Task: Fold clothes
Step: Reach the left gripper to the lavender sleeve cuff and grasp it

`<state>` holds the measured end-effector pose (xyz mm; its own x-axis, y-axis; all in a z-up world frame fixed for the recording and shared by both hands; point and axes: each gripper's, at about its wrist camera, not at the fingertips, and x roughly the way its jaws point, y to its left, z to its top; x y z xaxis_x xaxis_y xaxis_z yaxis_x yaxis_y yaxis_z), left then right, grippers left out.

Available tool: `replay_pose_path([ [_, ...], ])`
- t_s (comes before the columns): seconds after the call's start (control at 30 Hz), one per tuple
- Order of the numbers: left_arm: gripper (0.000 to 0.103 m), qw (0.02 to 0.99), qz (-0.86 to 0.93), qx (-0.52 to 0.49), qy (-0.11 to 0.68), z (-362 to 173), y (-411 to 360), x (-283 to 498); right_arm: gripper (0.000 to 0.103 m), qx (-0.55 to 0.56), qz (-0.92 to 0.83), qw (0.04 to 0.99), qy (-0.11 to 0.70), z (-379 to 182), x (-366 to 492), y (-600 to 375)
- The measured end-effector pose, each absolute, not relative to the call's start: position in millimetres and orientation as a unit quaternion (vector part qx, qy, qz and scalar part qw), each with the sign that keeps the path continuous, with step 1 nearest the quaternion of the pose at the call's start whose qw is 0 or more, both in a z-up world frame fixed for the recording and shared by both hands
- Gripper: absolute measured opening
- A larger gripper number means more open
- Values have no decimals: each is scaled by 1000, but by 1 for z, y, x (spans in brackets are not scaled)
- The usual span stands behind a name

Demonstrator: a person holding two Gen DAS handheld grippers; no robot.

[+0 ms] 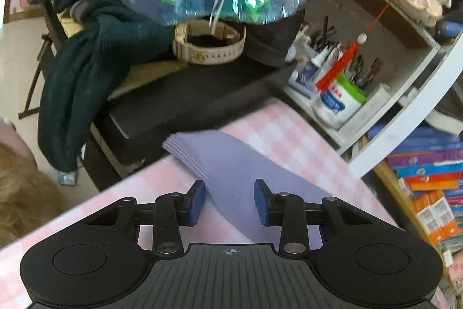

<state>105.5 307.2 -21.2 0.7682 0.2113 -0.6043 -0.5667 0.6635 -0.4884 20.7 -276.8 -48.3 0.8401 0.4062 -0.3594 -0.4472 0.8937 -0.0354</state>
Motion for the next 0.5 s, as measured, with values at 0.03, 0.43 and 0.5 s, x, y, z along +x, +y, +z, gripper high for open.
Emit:
replay_pose_path([
  [0.03, 38, 873, 227, -347, 257, -20, 309, 106, 103, -59, 223, 957, 173, -48, 20, -277],
  [0.43, 10, 854, 284, -378, 218, -31, 343, 104, 103, -67, 223, 955, 181, -49, 21, -273],
  [0.5, 4, 850, 289, -386, 210, -35, 346, 103, 103, -67, 218, 957, 180, -49, 21, -273],
])
